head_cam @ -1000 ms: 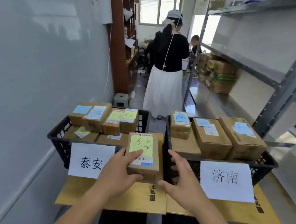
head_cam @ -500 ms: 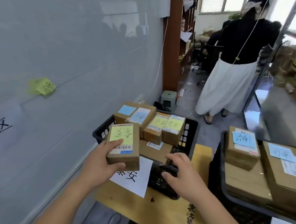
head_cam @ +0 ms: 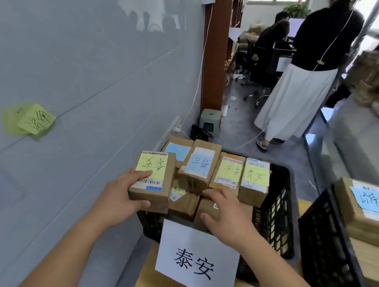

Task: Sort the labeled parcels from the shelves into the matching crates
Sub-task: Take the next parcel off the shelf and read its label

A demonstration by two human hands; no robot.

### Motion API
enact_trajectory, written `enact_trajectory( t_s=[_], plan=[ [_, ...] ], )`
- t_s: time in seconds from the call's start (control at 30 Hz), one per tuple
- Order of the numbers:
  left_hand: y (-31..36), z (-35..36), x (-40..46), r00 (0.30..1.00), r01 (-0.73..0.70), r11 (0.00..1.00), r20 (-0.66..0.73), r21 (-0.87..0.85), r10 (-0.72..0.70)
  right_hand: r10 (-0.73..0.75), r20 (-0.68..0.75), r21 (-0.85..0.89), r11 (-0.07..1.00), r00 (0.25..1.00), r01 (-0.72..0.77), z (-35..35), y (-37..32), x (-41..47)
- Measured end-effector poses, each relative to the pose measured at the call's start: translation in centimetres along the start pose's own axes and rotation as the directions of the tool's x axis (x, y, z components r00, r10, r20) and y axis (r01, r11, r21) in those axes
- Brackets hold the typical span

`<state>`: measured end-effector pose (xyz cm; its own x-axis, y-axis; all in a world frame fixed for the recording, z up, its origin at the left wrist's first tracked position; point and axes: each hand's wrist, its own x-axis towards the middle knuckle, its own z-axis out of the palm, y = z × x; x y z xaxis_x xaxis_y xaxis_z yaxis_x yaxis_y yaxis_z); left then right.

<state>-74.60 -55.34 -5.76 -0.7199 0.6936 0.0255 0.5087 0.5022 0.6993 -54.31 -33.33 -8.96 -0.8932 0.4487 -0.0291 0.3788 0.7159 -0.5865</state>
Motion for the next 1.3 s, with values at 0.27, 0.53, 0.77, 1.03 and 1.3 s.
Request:
enact_trajectory(
  t_s=[0.27, 0.53, 0.77, 1.03, 1.3],
  plan=[
    [-5.1, 0.0, 6.3, 0.978, -0.096, 0.995, 0.184, -0.005, 0.096, 0.148, -0.084, -0.298, 0.94, 0.985, -0.167, 3.7, -3.5, 11.0],
    [-6.5, -0.3, 5.6, 0.971, -0.154, 0.987, 0.179, -0.052, 0.161, 0.19, -0.106, -0.381, 0.899, 0.976, -0.216, 5.3, -2.7, 13.5],
    [-6.6, -1.2, 7.1, 0.947, -0.169, 0.984, 0.268, -0.06, 0.179, 0.221, -0.112, -0.386, 0.889, 0.969, -0.247, 4.8, -3.2, 13.8],
    [-7.6, -2.0, 7.3, 0.954, -0.17, 0.981, 0.232, -0.095, 0.188, 0.094, 0.003, -0.471, 0.878, 0.996, -0.082, 3.5, -4.3, 18.2],
    [-8.2, -3.0, 6.3, 0.956, -0.153, 0.982, 0.234, -0.111, 0.176, 0.036, 0.009, -0.497, 0.867, 0.999, -0.027, 3.9, -4.2, 20.3]
  ],
)
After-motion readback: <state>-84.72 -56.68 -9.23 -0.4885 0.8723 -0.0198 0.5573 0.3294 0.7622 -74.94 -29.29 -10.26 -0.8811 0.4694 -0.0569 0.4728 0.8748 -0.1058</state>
